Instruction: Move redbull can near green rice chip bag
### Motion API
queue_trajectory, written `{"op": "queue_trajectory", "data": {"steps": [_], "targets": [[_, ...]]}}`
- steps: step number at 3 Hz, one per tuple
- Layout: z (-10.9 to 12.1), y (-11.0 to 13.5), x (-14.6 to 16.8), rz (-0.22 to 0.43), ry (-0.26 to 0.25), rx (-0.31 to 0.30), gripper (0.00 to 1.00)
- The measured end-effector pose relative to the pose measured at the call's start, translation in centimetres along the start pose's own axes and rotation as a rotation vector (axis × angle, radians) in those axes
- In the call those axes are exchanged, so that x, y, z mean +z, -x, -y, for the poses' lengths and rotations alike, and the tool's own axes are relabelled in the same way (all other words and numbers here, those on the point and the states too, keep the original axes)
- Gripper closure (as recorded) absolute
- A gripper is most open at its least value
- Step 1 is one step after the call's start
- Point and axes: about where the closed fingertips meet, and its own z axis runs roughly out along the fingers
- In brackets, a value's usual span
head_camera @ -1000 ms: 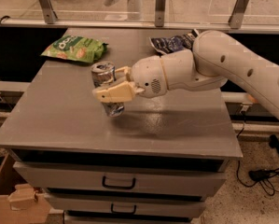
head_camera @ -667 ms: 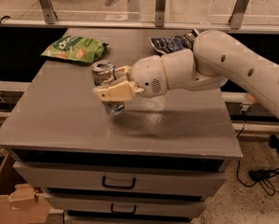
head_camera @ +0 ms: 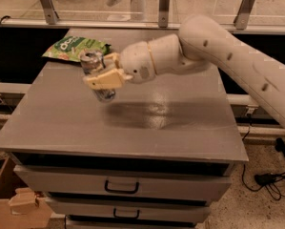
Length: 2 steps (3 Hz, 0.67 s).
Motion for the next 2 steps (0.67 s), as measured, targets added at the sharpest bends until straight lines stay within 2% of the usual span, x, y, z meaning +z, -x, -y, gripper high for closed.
{"op": "queue_trajectory", "data": {"steps": [1, 2], "targets": [[4.4, 3.3, 2.0, -0.010, 0.009, -0.131, 1.00], [5.8, 7.5, 1.6, 0.031, -0.020, -0.197, 1.00]]}}
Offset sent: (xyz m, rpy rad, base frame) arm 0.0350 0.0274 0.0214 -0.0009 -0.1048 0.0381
